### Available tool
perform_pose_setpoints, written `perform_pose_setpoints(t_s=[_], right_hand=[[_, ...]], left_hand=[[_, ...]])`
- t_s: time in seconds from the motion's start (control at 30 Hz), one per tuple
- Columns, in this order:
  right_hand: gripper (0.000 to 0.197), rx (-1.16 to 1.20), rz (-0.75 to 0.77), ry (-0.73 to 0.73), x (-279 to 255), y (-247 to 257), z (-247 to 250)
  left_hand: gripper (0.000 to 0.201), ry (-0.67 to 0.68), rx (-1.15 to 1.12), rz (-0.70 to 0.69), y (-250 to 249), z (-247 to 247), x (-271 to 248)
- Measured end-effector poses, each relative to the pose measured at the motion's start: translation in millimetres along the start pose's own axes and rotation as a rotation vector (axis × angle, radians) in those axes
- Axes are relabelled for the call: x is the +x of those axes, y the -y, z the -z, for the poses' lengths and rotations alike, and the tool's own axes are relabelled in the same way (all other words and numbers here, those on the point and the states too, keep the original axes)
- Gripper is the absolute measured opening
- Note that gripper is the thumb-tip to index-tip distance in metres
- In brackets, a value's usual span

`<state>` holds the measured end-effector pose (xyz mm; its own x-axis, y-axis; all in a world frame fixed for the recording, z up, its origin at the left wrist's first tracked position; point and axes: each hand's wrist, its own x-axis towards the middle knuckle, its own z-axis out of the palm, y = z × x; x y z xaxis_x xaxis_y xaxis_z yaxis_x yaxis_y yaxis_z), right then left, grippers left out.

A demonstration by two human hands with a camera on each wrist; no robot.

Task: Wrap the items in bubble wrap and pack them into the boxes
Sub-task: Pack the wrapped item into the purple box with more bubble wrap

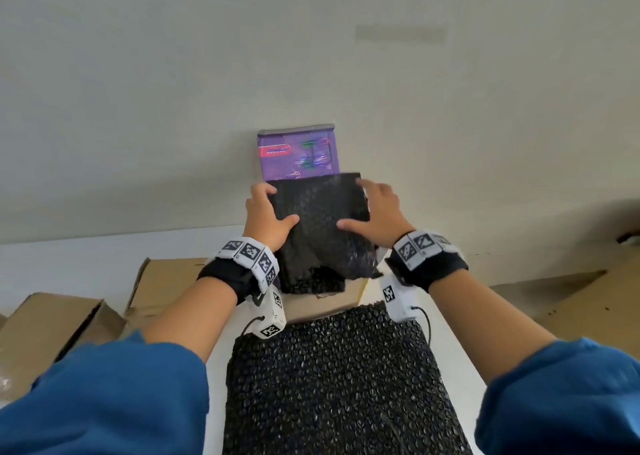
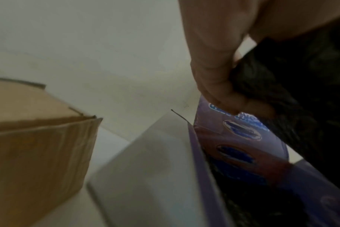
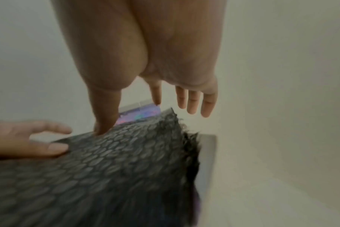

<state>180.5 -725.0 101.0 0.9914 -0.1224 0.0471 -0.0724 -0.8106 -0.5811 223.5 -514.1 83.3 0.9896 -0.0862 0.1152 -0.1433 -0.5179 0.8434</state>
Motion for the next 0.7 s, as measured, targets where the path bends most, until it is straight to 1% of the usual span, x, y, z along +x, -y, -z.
perform_pose_setpoints(t_s=[0.07,0.1,0.17,0.23,0.3,0.33,0.4,0.43,0.5,0.6,0.7], right_hand=[[0.093,-0.260,0.007,0.083,-6.9,-8.3,-12.3],[0.093,-0.349,0.009,0.123,-9.7,-12.1,-19.3],[0.092,-0.483,0.027,0.190,-13.6,-19.9,-33.1],[0.090,-0.578,0.044,0.242,-14.7,-26.4,-41.9],[0.087,-0.617,0.046,0.286,-13.6,-31.7,-45.2],[0.085,-0.607,0.042,0.298,-12.3,-33.6,-45.5],[0.079,-0.560,0.031,0.304,-9.6,-36.6,-46.1],[0.077,-0.545,0.032,0.301,-8.9,-37.3,-47.0],[0.076,-0.536,0.045,0.308,-9.4,-37.6,-49.7],[0.080,-0.463,0.070,0.332,-10.4,-36.8,-51.0],[0.080,-0.196,0.041,0.340,-7.6,-38.8,-48.7]], left_hand=[[0.047,0.074,0.251,-0.082,3.4,-7.3,-3.4],[0.049,0.118,0.422,-0.118,5.5,-11.6,-5.4],[0.063,0.203,0.775,-0.204,7.6,-17.9,-10.3],[0.078,0.274,0.938,-0.310,8.9,-23.8,-13.4],[0.085,0.407,0.992,-0.388,14.0,-31.0,-14.3],[0.085,0.498,1.004,-0.385,17.6,-34.9,-14.0],[0.083,0.658,1.027,-0.318,24.0,-42.0,-11.1],[0.082,0.707,1.043,-0.286,27.1,-45.5,-9.0],[0.083,0.755,1.072,-0.250,32.2,-52.5,-6.6],[0.085,0.776,1.108,-0.213,38.4,-63.2,-4.9],[0.086,0.794,1.191,-0.184,41.4,-69.7,-6.0]])
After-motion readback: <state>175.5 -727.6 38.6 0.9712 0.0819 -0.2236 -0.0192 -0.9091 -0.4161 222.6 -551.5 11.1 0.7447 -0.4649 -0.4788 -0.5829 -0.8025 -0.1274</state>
